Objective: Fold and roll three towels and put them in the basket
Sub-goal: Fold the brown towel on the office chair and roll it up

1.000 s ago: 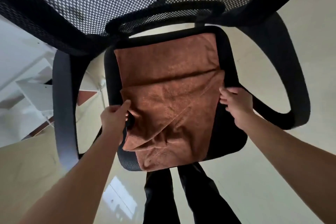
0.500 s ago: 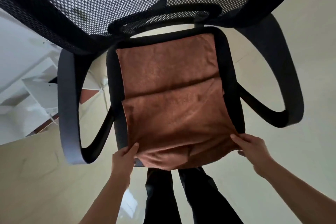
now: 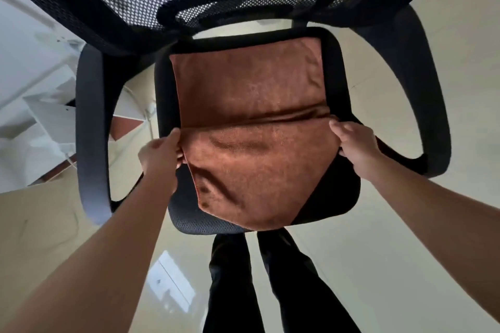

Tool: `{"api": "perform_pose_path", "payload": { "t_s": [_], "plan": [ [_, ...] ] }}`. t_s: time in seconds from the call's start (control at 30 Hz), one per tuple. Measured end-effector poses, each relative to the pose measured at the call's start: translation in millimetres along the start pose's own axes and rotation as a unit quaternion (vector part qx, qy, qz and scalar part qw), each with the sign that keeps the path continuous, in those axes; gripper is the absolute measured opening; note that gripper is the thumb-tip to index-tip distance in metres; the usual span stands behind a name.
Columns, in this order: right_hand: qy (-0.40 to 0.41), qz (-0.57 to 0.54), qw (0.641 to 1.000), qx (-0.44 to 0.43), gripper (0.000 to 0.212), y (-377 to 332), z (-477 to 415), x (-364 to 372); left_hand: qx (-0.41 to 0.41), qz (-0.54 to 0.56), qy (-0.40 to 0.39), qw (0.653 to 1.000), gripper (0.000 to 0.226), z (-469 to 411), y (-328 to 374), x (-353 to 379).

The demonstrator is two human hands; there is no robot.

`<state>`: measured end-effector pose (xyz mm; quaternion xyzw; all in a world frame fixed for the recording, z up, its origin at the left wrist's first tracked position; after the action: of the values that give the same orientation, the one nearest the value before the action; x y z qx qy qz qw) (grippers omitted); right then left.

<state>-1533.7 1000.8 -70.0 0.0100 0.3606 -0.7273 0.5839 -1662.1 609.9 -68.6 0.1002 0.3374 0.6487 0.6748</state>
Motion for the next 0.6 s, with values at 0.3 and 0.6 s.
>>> {"api": "perform_pose_path", "payload": {
  "t_s": [0.3,0.6],
  "plan": [
    [-0.142,0.048,0.988,0.045,0.018,63,65,29,-0.026,-0.186,-0.015,0.982,0.035,69,-113,-1],
    [-0.021,-0.162,0.986,0.042,0.017,45,81,12,-0.059,-0.054,-0.018,0.997,0.041,93,-117,-23]
  ]
}}
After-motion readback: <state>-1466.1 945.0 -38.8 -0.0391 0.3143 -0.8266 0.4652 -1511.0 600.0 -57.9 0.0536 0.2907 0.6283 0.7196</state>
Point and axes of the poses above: each hand's wrist, its own z-axis away from the middle knuckle, its own x-axis out of the palm, y = z × x, the point moved 6 cm from there along -z, towards the middle knuckle, and after that the axes turned 2 degrees about -y, right-handed, at the moved point
